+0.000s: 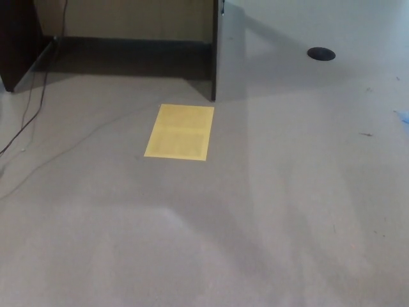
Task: There is a tripod standing in front of the robot and the robot extends its left arm to grab it. It lifts the tripod and passes it to a person.
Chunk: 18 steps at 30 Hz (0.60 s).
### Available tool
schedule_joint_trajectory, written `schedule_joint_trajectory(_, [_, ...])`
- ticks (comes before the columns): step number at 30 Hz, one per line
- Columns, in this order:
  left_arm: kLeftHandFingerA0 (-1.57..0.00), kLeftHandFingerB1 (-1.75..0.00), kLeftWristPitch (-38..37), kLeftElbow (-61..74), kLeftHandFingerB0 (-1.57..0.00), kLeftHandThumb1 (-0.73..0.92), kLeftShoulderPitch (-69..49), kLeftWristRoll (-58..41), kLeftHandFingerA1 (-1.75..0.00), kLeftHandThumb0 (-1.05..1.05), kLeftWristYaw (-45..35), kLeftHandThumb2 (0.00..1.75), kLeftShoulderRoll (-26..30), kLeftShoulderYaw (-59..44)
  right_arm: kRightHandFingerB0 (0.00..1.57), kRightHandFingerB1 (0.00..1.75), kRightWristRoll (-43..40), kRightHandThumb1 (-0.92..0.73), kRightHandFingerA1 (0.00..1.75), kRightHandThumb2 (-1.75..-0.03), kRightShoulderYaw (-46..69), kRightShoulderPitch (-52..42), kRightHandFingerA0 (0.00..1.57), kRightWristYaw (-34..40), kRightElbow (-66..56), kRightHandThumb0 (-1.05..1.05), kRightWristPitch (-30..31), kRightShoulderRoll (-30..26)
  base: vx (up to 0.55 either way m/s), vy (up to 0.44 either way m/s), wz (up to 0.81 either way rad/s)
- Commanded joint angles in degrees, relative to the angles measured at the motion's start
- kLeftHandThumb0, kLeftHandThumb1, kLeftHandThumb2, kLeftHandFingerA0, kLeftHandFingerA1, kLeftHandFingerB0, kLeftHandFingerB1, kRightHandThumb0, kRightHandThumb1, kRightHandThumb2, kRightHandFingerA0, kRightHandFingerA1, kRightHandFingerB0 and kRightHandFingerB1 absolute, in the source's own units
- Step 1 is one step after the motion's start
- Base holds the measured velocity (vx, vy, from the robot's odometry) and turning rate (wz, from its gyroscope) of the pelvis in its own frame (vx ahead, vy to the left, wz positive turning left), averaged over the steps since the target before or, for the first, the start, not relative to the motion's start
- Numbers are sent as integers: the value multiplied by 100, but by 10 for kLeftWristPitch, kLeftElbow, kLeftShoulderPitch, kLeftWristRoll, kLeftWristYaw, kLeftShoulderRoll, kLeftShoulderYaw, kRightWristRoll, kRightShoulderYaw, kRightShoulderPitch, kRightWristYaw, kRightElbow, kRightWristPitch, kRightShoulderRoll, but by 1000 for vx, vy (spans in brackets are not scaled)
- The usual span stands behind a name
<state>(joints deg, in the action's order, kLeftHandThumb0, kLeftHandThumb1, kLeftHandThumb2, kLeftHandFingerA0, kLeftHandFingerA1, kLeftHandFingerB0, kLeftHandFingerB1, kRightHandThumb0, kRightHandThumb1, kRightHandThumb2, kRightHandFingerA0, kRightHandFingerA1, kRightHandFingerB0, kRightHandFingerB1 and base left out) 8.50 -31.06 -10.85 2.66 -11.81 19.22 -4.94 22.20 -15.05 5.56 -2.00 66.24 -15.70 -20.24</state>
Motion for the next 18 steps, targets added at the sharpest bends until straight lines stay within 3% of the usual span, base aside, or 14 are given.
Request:
schedule_joint_trajectory(1, [-33,-31,-166,-170,-30,59,18,95,-36,-35,61,58,65,59,45,35,6,-71,41,-62,4,-23,65,57,13,-44,23,-8,0,0,0])
schedule_joint_trajectory(6, [-29,-36,-185,-209,-28,56,41,68,-39,-39,68,67,61,51,48,36,11,-73,41,-62,-2,-14,67,56,11,-43,24,-9,0,0,0])
schedule_joint_trajectory(7, [-34,-30,-190,-215,-29,61,42,63,-36,-34,68,59,61,49,48,36,10,-72,42,-62,-2,-15,68,57,8,-43,24,-8,0,0,0])
schedule_joint_trajectory(10, [-49,-31,-210,-215,-31,69,37,62,-38,-48,78,61,60,47,49,36,11,-72,41,-62,-4,-18,66,55,4,-43,20,-10,0,0,0])
schedule_joint_trajectory(13, [-49,-31,-248,-225,-31,79,30,59,-38,-61,78,64,61,45,49,36,8,-71,41,-62,-4,-23,64,51,1,-42,18,-12,0,0,0])
schedule_joint_trajectory(18, [-52,-31,-268,-227,-32,82,10,64,-38,-61,87,65,70,46,49,36,8,-71,40,-61,-8,-39,63,49,-4,-42,14,-8,0,0,0])
